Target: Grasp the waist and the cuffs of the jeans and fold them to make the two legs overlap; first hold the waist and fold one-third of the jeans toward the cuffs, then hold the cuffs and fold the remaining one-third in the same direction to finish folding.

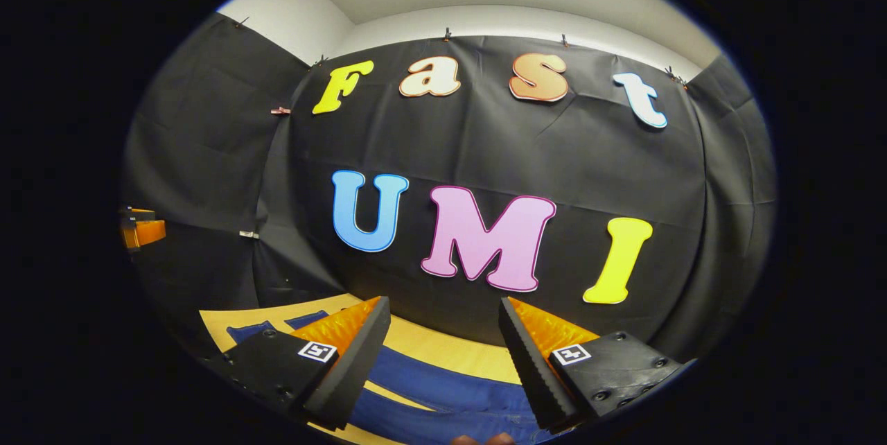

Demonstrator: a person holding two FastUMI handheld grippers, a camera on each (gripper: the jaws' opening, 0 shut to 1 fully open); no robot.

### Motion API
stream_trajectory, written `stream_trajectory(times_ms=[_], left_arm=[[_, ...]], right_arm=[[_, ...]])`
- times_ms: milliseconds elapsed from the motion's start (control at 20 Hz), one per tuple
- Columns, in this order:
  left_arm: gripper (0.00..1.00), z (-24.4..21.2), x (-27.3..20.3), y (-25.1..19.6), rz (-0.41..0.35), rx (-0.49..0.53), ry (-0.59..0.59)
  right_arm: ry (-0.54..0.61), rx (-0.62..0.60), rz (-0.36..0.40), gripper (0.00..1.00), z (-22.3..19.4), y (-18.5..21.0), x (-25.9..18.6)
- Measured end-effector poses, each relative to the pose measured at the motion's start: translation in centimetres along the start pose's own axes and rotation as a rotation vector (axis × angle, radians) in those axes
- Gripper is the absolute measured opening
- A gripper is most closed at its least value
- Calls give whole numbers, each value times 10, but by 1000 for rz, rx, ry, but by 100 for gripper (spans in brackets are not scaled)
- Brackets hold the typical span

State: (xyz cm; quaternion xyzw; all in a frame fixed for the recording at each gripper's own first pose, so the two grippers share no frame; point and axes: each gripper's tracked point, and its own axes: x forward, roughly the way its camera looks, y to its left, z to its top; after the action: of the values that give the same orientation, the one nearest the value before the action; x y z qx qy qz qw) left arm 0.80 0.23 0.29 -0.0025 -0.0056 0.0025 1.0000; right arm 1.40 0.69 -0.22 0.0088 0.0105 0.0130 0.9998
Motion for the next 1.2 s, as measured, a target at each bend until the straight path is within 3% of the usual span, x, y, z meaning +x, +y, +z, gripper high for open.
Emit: stream_trajectory(times_ms=[800,950,1200], left_arm=[[96,-12,-11,6,-24,31,22],[96,-27,-11,12,-76,82,42],[97,-84,17,38,-179,237,175]], right_arm=[[43,-15,-5,97,-13,4,-17],[95,-62,7,96,-30,5,-19],[184,-209,33,96,-72,-1,-28]])
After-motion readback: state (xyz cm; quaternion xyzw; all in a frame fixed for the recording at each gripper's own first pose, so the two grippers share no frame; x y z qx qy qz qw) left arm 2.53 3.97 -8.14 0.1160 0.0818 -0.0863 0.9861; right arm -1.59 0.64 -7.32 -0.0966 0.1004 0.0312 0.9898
